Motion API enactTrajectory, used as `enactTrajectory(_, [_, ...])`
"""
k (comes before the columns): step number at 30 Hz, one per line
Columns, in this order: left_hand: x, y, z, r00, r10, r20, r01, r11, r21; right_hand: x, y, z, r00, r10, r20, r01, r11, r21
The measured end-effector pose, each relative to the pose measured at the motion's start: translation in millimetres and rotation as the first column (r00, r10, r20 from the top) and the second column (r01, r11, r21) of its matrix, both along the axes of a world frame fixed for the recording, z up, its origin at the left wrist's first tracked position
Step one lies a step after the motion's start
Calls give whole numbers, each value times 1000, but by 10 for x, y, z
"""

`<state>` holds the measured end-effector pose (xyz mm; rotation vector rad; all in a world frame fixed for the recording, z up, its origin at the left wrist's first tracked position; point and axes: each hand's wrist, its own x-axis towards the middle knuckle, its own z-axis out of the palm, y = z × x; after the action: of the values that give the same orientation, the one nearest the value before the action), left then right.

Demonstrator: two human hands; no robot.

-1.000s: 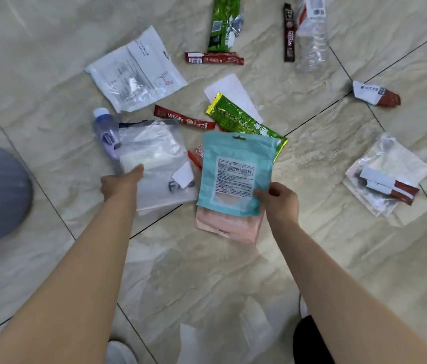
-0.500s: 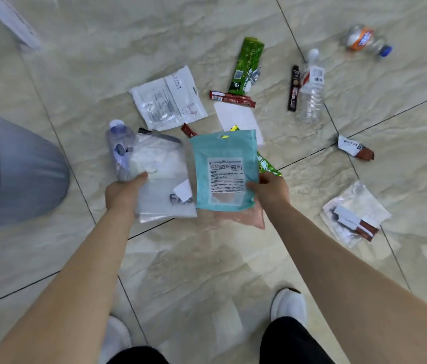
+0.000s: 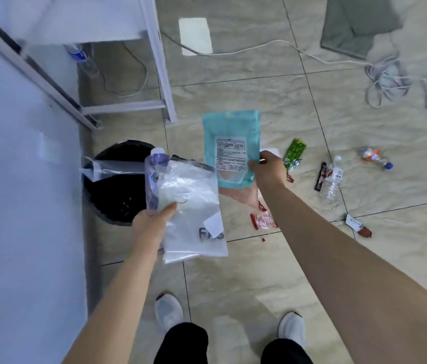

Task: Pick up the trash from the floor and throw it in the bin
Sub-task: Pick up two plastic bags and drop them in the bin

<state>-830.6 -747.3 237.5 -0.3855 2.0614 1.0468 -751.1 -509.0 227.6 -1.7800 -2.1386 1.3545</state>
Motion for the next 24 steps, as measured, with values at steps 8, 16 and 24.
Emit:
enactTrajectory(8, [-649,-756,460,984,173,44,-174,985,16,-1223,-670,678,951,308,-32,-307,951,39])
enactTrajectory(16, [-930,-926,-377,917,379,122,-382,924,-1,-1798,-1023,-126,827,552,105,-558,829,36])
enactTrajectory(24, [-870,-1030,-1026,857,482,183,-473,876,-97,-2297,-1025,-655,731,673,110,-682,725,97])
